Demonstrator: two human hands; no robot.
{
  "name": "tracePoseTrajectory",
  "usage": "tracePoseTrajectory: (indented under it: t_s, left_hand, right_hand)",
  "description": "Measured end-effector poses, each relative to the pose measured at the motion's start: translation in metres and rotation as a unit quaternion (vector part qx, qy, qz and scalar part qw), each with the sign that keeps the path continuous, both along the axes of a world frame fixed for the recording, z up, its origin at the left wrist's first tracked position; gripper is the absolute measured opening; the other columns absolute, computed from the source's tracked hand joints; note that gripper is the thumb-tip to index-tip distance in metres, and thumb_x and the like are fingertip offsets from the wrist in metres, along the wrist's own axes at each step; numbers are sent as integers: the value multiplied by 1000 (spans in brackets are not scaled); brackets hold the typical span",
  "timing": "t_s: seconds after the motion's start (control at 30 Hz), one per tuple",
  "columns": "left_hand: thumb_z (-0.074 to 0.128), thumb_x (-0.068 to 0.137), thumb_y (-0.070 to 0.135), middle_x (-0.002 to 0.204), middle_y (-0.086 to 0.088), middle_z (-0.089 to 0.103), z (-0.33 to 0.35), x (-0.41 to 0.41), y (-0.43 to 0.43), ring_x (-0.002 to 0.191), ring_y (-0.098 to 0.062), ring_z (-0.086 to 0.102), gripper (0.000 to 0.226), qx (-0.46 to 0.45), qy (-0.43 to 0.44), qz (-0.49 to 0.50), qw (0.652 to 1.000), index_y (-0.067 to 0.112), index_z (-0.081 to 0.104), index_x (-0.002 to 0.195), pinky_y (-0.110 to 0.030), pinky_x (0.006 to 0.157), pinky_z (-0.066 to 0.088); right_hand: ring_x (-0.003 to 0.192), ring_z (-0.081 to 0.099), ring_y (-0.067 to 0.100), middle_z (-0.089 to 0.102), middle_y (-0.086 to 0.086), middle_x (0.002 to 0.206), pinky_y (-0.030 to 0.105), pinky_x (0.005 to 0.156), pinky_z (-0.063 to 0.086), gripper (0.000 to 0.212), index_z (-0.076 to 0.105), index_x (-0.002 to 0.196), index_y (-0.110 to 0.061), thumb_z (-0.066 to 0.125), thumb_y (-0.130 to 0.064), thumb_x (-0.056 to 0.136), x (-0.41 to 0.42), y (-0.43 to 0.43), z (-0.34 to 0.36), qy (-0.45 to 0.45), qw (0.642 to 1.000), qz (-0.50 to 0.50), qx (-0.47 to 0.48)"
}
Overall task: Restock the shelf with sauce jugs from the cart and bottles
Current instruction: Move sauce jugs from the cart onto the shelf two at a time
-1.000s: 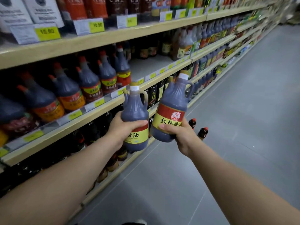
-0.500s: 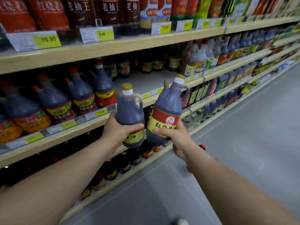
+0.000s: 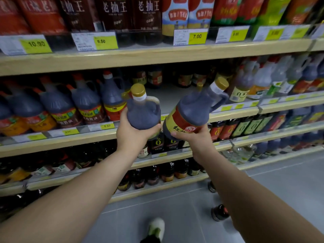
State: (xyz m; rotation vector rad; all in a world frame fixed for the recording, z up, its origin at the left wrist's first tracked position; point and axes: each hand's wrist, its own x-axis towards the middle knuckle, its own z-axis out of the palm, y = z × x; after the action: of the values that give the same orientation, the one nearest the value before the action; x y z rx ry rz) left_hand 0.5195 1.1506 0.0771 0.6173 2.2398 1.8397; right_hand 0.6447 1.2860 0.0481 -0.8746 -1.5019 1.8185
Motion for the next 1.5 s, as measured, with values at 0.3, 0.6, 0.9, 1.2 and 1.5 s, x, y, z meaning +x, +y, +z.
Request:
tracePoseTrajectory:
  t_s: [0.3,0.6,0.9,1.2,1.5]
  left_hand:
    - [90,58,32,114,23,49,-16,-42,70,105,3,46,86,35,90,6,995,41,36,123,-8,82,37]
    - [90,58,35,114,19,51,-53,-67,122,104,1,46,91,28,88,62,994,29,42,135,-16,82,36]
    - [88,55,46,123,11,60,-58,-79,143,110,-9,56,92,1,61,110,992,29,44,135,-19,83,40]
    - [79,65,54,135,0,55,-64,-90,143,121,-22,54,102,-74,71,74,992,21,28,146,-25,90,42]
    - [59,90,40,113,3,67,-84,-88,85,112,-21,59,52,-174,194,20,965,19,46,135,-45,97,46]
  right_hand:
    - [109,65,17,68,3,118,42,93,55,93,54,125,-12,96,-27,44,-63,67,-15,-31,992,-20,124]
    - [105,53,4,56,-24,105,22,86,46,86,42,133,-21,90,-19,62,-99,122,-41,-65,965,-45,252]
    - [142,26,29,57,-3,135,42,120,17,98,36,144,-22,83,-51,63,-109,137,-50,-240,920,-46,308]
    - [125,47,33,54,10,133,45,112,31,97,30,145,-7,75,-53,72,-113,124,-53,-294,857,-83,415]
    - [113,55,34,65,16,115,46,101,43,43,63,120,-3,54,-27,85,-116,66,-79,-159,776,-10,610]
